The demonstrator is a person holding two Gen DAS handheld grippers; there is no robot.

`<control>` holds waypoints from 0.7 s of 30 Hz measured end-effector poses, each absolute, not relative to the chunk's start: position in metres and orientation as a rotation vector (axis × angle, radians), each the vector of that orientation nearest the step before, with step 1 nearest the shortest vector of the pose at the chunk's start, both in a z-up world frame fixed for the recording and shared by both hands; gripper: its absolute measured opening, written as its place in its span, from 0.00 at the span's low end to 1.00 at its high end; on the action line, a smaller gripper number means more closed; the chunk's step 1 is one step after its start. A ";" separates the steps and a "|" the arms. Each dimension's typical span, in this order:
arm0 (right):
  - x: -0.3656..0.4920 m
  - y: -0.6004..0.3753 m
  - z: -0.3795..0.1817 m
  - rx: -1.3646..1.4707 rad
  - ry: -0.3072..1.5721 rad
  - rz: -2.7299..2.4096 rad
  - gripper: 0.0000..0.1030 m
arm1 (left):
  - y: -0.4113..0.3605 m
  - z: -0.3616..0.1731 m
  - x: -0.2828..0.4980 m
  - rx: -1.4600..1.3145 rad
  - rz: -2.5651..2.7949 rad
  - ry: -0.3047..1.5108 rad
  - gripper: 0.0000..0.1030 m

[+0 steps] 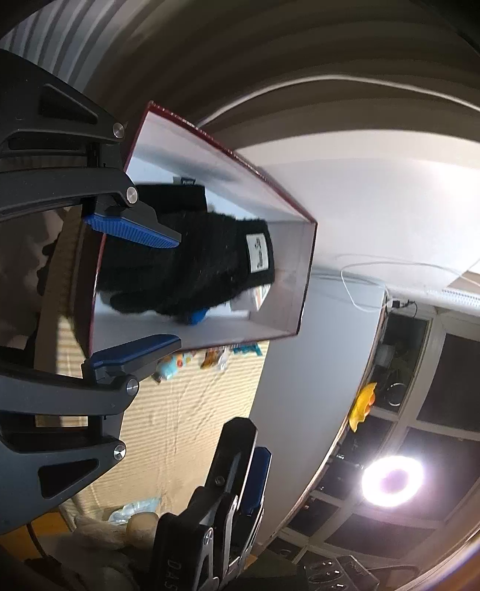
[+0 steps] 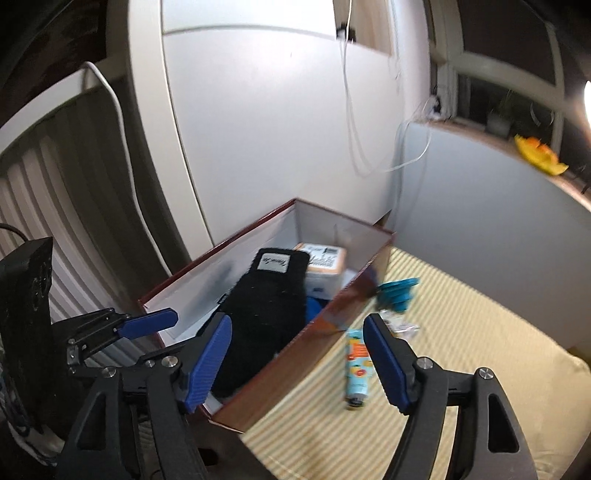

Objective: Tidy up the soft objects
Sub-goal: 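Withdraw both tools from the shoebox back over the bed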

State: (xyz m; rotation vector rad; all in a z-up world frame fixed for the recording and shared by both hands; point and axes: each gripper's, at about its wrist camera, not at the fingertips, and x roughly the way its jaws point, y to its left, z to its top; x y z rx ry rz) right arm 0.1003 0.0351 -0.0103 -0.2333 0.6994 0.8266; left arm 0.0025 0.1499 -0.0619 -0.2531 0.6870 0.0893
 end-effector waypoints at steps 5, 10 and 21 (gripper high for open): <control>0.096 0.009 -0.005 -0.213 0.674 0.791 0.69 | 0.134 -0.057 -0.002 -0.246 0.061 0.674 0.46; 0.095 -0.016 -0.001 -0.205 0.656 0.747 0.69 | 0.117 -0.053 -0.002 -0.243 0.033 0.671 0.46; 0.095 -0.057 0.000 -0.202 0.639 0.675 0.69 | 0.078 -0.045 0.002 -0.210 -0.033 0.666 0.46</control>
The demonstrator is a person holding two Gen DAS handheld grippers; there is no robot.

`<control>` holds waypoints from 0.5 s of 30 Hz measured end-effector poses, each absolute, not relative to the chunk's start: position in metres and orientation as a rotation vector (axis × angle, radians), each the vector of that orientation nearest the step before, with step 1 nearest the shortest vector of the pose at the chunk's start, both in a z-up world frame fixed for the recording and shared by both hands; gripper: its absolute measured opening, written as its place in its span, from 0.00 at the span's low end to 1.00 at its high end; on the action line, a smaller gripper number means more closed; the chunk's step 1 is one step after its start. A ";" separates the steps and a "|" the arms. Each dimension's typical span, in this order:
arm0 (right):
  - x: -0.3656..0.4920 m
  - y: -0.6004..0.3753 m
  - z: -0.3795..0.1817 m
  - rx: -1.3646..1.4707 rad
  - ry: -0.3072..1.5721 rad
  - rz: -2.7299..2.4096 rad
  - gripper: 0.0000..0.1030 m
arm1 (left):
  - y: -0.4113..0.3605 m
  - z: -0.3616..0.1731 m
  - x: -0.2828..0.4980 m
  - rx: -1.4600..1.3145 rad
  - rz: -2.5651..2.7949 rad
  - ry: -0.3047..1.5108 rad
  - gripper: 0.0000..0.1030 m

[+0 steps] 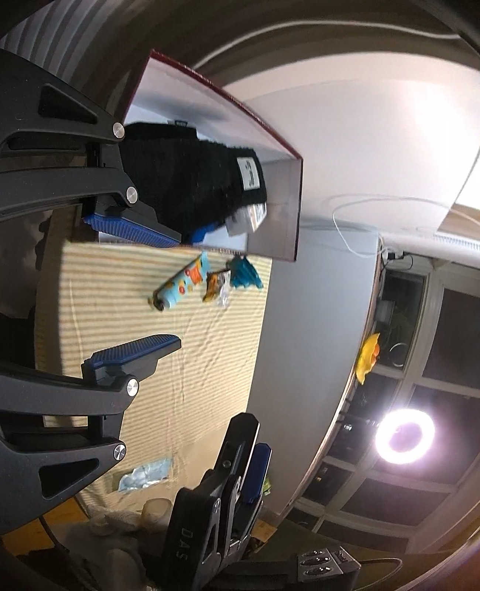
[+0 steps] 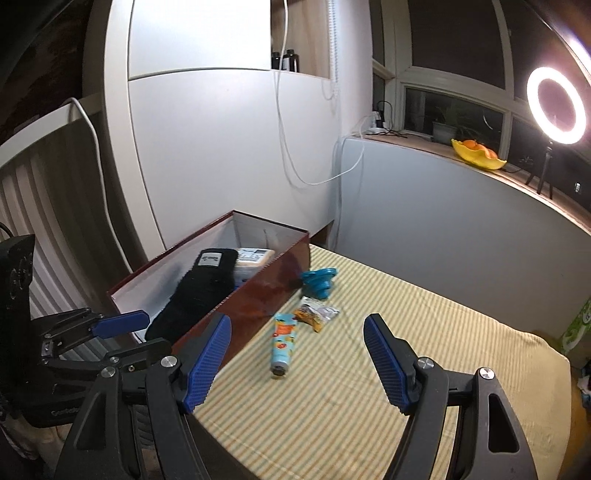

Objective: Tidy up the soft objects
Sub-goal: 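Withdraw both tools from the shoebox back over the bed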

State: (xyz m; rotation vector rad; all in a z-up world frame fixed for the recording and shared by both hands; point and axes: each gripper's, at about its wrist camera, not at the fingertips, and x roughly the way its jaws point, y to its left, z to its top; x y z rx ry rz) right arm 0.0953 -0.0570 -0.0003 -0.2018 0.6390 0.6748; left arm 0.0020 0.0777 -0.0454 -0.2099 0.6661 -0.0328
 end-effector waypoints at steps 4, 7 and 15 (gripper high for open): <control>0.096 -0.068 -0.002 -0.200 0.639 0.668 0.69 | 0.066 -0.047 0.004 -0.205 -0.055 0.676 0.46; 0.097 -0.085 -0.004 -0.189 0.640 0.651 0.69 | 0.056 -0.050 0.005 -0.199 -0.080 0.687 0.46; 0.108 -0.165 -0.020 -0.081 0.695 0.555 0.69 | 0.029 -0.066 0.013 -0.185 -0.131 0.725 0.46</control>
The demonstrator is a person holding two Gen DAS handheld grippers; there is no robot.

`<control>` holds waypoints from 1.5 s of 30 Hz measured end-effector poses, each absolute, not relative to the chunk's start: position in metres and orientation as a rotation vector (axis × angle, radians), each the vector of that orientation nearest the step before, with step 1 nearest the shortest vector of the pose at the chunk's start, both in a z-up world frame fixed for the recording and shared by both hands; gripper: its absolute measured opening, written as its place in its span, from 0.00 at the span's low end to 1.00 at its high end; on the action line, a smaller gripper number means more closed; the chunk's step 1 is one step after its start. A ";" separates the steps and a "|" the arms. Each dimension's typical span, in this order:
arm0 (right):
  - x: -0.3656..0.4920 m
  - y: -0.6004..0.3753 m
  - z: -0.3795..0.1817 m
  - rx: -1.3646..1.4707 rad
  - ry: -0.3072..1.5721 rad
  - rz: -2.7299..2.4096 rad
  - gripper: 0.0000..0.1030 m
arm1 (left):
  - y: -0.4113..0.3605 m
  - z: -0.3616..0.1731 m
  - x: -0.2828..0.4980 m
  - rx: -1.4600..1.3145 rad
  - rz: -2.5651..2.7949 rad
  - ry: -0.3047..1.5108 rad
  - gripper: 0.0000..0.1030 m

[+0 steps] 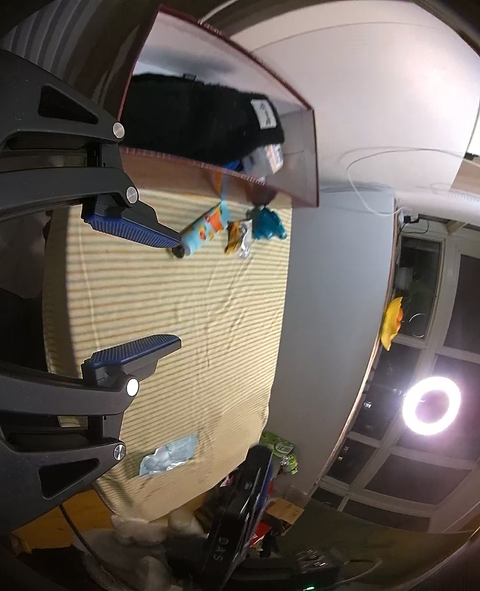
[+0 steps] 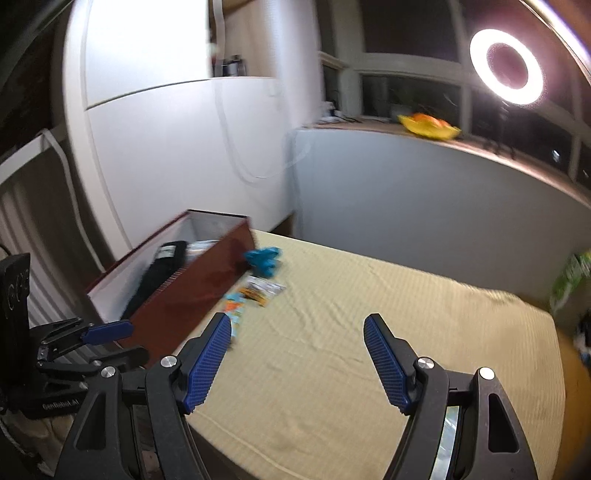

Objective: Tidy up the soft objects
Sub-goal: 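Withdraw both tools from the shoebox back over the bed, then reach the right tool to the cotton-ball bag while the left tool reaches the hand cream tube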

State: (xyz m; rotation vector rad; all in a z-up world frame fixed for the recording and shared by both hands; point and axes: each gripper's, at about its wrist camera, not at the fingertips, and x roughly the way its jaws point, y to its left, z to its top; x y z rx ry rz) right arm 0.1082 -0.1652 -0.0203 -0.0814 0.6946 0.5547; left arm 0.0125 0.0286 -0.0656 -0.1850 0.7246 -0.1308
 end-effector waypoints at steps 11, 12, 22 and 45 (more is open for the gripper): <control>0.102 -0.298 -0.060 0.097 0.801 0.349 0.69 | 0.004 -0.110 0.035 -0.195 -0.108 0.796 0.47; 0.102 -0.306 -0.064 0.108 0.813 0.337 0.69 | 0.003 -0.113 0.037 -0.197 -0.108 0.800 0.47; 0.104 -0.338 -0.127 0.217 0.999 0.282 0.69 | 0.006 -0.128 0.045 -0.198 -0.093 0.832 0.47; 0.113 -0.345 -0.133 0.247 0.973 0.290 0.69 | 0.033 -0.167 0.126 -0.211 0.101 0.898 0.57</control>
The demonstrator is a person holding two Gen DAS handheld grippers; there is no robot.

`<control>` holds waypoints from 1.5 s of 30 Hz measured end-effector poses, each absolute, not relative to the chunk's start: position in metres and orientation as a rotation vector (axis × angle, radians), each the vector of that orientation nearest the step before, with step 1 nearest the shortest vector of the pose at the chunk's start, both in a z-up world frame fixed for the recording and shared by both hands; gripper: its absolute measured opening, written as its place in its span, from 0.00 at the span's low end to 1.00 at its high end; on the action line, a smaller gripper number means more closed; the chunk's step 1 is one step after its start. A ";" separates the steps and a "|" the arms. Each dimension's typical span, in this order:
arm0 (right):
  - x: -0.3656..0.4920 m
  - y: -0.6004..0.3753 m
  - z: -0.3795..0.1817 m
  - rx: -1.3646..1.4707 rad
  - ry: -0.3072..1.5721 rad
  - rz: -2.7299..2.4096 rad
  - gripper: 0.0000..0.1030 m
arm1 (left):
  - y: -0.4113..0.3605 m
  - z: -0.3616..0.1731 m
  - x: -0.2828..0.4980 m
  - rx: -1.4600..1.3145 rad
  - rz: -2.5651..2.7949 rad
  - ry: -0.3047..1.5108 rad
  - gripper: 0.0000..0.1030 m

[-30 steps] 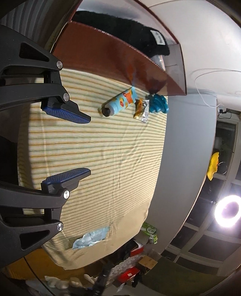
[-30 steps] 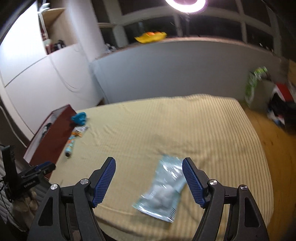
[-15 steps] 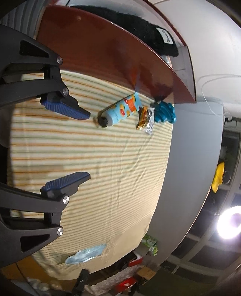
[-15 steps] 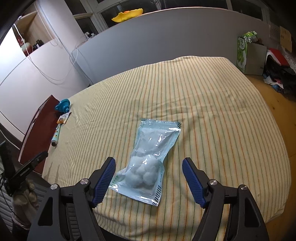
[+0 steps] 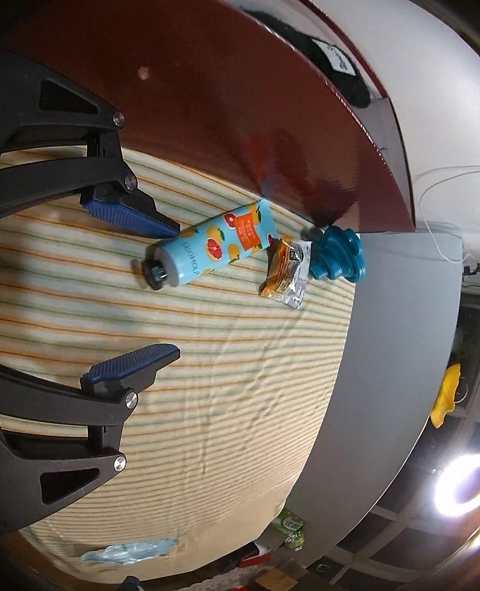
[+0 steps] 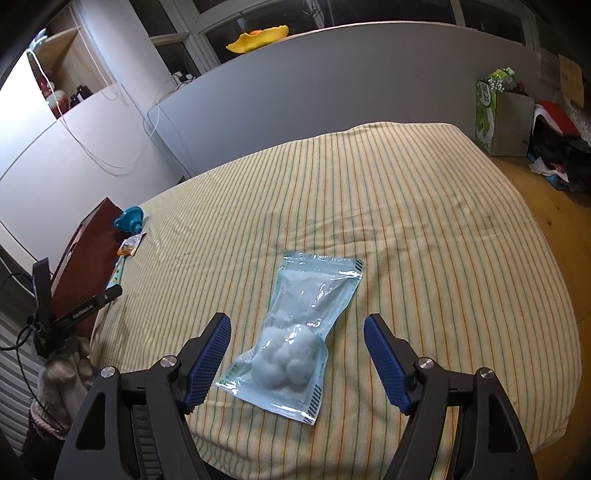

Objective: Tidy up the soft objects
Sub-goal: 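Reach the right tool to the cotton-ball bag while the left tool reaches the hand cream tube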

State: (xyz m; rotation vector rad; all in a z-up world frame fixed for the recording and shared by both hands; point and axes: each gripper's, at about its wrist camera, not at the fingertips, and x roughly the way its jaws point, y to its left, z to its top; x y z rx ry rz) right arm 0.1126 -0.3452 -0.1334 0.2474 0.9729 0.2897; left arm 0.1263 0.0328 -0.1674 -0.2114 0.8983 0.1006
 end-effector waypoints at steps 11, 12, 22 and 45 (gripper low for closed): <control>0.118 -0.353 -0.141 0.291 0.978 0.299 0.69 | 0.033 -0.169 0.150 -0.158 0.119 0.916 0.57; 0.118 -0.354 -0.141 0.296 0.977 0.298 0.69 | 0.033 -0.170 0.155 -0.150 0.116 0.915 0.57; 0.122 -0.359 -0.148 0.299 0.992 0.291 0.69 | 0.030 -0.170 0.155 -0.138 0.077 0.901 0.44; 0.118 -0.357 -0.154 0.303 1.005 0.296 0.69 | 0.027 -0.166 0.149 -0.155 0.046 0.880 0.30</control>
